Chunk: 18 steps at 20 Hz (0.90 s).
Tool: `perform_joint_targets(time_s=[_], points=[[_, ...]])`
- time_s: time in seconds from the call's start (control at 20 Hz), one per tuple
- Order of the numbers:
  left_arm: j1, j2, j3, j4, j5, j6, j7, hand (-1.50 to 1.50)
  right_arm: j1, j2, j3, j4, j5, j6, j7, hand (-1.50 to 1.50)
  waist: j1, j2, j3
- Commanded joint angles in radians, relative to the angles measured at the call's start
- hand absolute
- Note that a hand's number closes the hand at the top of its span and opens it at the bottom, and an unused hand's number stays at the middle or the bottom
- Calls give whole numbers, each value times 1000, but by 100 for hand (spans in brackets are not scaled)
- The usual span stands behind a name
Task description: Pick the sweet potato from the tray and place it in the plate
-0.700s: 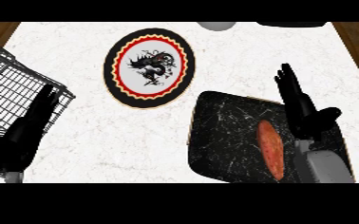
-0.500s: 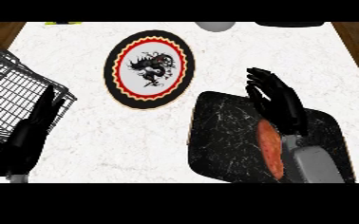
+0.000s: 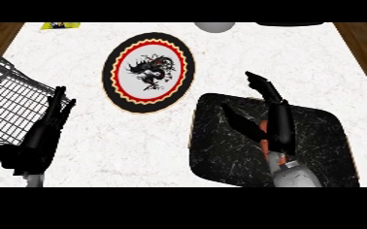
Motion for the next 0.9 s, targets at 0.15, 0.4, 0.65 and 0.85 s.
perform_joint_targets(time_s=[0.15, 0.4, 0.65, 0.85], points=[[-91, -50, 6, 143, -3, -23, 11, 0, 220, -12, 142, -182, 257, -144, 28, -150, -8, 9, -6], [-59, -33, 24, 172, -13, -48, -22, 0, 321, -89, 137, -391, 419, -112, 228, -150, -9, 8, -7], [-66, -29, 32, 138, 0, -59, 1, 0, 365, -170, 144, -483, 563, 100, 488, -150, -6, 10, -9], [-57, -53, -6, 74, -34, -21, 36, 0, 364, -240, 164, -532, 576, 313, 661, -150, 8, 10, -8]])
